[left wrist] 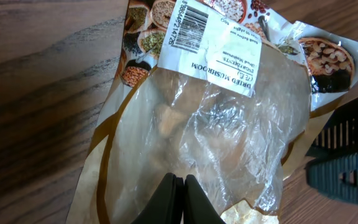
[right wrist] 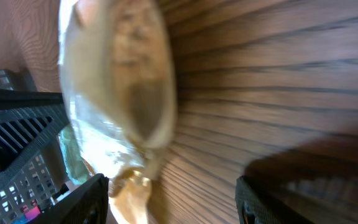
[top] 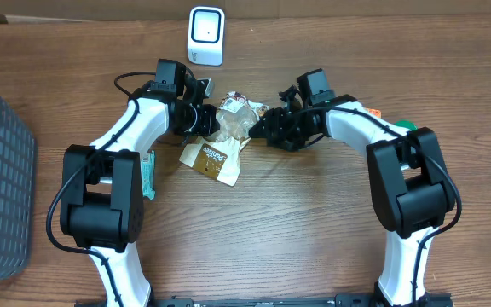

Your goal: Scan the item barcode

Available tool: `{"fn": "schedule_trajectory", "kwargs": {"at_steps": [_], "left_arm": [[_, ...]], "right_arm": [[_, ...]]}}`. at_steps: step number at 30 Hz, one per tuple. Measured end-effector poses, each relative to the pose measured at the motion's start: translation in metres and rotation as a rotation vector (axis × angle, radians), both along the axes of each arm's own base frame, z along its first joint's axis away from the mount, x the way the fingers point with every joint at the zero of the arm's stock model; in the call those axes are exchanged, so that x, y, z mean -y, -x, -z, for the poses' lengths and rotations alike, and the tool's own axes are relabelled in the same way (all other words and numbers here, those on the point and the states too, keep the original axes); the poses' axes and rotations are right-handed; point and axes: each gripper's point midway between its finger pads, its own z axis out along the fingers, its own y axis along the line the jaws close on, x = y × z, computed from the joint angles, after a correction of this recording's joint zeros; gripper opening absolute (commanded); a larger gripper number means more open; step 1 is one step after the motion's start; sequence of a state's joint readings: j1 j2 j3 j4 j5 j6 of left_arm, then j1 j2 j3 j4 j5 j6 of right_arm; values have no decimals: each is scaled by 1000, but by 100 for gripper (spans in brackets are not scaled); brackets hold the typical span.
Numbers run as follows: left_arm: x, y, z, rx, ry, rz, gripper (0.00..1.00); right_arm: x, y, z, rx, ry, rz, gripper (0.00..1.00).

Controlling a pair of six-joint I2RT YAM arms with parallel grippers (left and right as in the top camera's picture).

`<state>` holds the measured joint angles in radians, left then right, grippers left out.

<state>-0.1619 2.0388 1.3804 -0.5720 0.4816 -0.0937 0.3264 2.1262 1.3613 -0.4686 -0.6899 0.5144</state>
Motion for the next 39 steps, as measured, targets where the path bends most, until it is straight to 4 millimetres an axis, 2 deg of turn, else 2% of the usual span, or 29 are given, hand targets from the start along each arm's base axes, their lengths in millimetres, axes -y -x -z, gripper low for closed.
{"fn": "schedule_trajectory", "kwargs": {"at_steps": [5, 10, 12, 16, 19, 22, 31, 34, 39], "left_arm": [[0, 2, 1, -10, -8, 0, 4], [-1, 5, 2, -23, -11, -2, 4], [-2, 6, 3, -27, -15, -4, 4], [-2, 7, 4, -32, -18, -5, 4], [-3, 7, 4, -32, -22, -6, 4], [-4, 7, 4, -36, -26, -7, 4], [-11, 14, 3, -82, -33, -21, 4], [-20, 11, -12, -116, -38, -41, 4], [-44, -15, -71, -82, -34, -87, 4]], "right_arm": [[-32, -2, 0, 31, 27, 39, 64], [-45, -15, -2, 76, 54, 126, 62], [-52, -23, -5, 120, 54, 160, 58], [-63, -26, -6, 163, 74, 193, 51], [-73, -25, -8, 193, 78, 200, 41], [-74, -25, -6, 199, 86, 207, 28], [-76, -25, -3, 199, 78, 197, 18], [-81, -24, -10, 233, 39, 132, 13], [-83, -17, -19, 258, -45, -8, 4]]}}
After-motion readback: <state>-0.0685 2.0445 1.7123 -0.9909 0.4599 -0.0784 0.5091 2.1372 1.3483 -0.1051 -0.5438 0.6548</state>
